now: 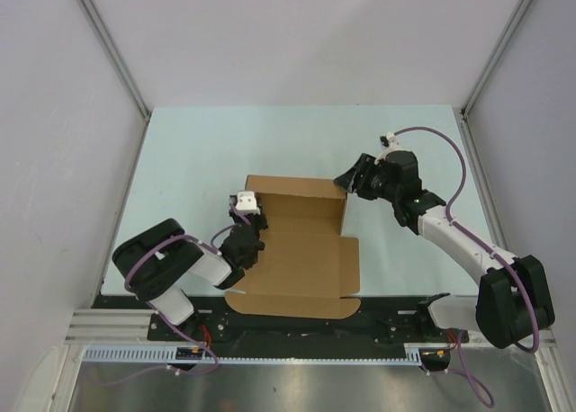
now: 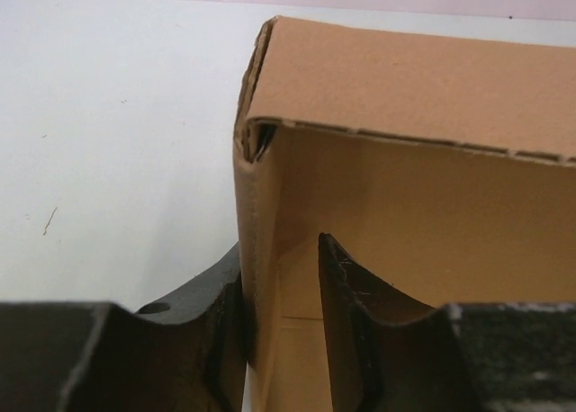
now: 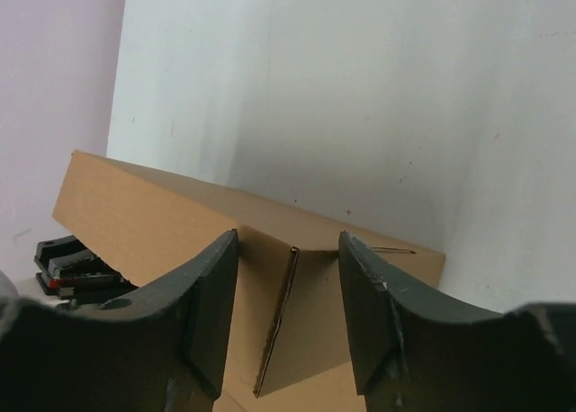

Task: Fold the paper box

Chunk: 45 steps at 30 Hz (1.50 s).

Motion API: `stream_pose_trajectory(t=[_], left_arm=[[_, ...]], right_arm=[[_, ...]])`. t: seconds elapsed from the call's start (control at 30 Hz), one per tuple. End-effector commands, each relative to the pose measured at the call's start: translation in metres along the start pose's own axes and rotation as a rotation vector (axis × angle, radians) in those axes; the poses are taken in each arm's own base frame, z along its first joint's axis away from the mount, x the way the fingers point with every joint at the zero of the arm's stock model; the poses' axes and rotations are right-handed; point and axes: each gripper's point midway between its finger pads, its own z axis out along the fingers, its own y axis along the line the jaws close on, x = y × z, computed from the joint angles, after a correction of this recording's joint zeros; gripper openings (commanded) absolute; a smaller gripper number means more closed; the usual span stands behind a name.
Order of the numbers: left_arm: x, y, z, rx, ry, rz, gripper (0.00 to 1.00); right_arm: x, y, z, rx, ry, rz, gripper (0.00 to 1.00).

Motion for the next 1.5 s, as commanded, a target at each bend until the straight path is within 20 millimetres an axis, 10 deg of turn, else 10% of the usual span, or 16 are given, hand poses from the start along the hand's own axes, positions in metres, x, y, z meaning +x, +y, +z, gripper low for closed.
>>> stream_pose_trajectory(t=[0.0, 0.53, 1.0, 1.47], left_arm=[[-0.047, -0.006, -0.005, 0.004, -0.142, -0.146, 0.41], [-0.074, -0.016, -0.037, 0.099, -0.002, -0.130, 0.79], [-0.174, -0.001, -0.070, 0.297, -0.036, -0.320, 0.94], [-0.099, 0.003, -0.020, 0.395, 0.434, -0.646, 0.91]], right_arm=[[0.011, -0.006, 0.003, 0.029, 0.006, -0.043, 0.48], [0.030, -0.028, 0.006, 0.126, 0.028, -0.076, 0.35], [0.037, -0.024, 0.008, 0.143, 0.028, -0.117, 0.37], [0.043, -0.024, 0.004, 0.156, 0.042, -0.151, 0.40]])
